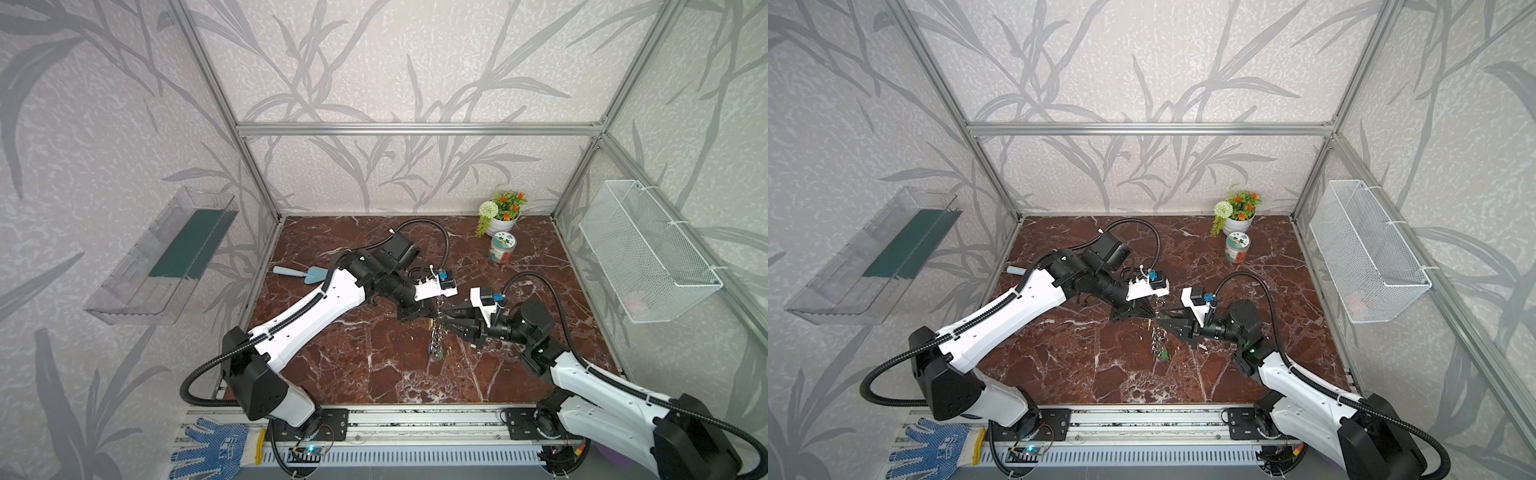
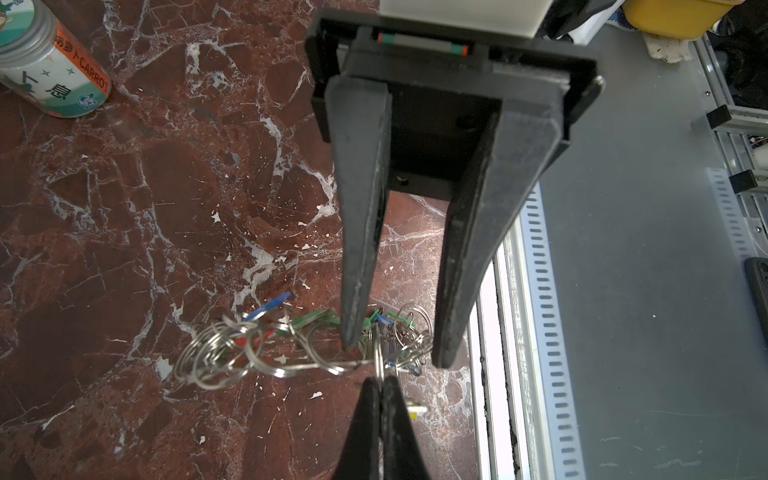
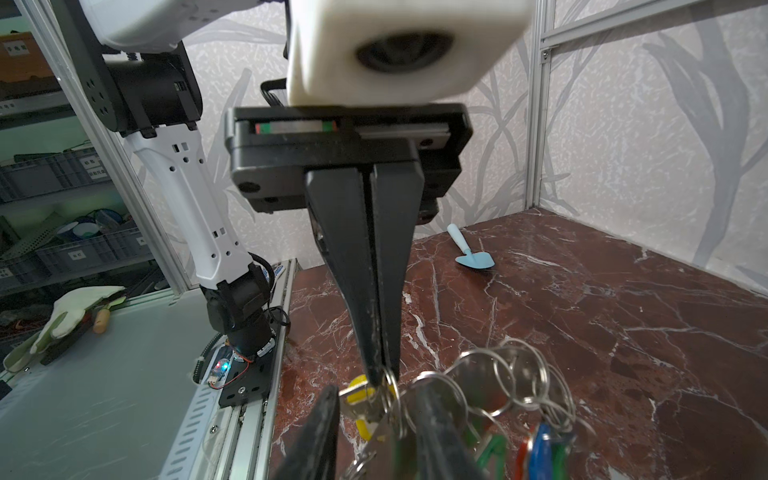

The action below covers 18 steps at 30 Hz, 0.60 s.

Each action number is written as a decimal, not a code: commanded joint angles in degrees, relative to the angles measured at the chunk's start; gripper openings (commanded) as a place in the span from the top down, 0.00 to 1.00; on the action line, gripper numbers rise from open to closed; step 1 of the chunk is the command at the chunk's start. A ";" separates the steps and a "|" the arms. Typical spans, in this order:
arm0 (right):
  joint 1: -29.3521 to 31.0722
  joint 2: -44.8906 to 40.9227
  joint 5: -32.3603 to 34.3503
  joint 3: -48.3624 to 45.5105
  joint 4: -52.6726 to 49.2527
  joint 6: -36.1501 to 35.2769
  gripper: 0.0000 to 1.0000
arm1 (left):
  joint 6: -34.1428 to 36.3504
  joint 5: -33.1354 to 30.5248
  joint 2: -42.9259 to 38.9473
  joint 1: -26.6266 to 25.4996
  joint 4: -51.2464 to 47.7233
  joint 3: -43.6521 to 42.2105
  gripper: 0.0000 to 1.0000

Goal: Put the keys on the keyring

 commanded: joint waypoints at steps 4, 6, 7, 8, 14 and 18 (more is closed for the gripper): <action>0.47 0.86 -0.64 1.82 0.44 -1.38 0.76 | 2.28 3.08 0.40 0.14 -0.35 2.91 1.00; 0.51 0.97 -0.64 1.79 0.53 -1.44 0.80 | 2.25 3.01 0.67 0.18 -0.63 3.08 1.00; 0.50 1.10 -0.64 1.76 0.61 -1.41 0.81 | 2.33 3.05 0.73 0.11 -0.73 3.25 1.00; 0.55 1.10 -0.64 1.76 0.70 -1.45 0.82 | 2.29 3.06 0.94 0.13 -0.83 3.45 1.00; 0.55 1.36 -0.38 1.40 1.23 -1.20 0.94 | 2.31 3.20 2.05 0.18 -1.27 4.27 1.00; 0.62 1.32 -0.18 1.10 1.49 -1.20 1.00 | 2.12 3.13 2.42 0.14 -1.27 4.23 1.00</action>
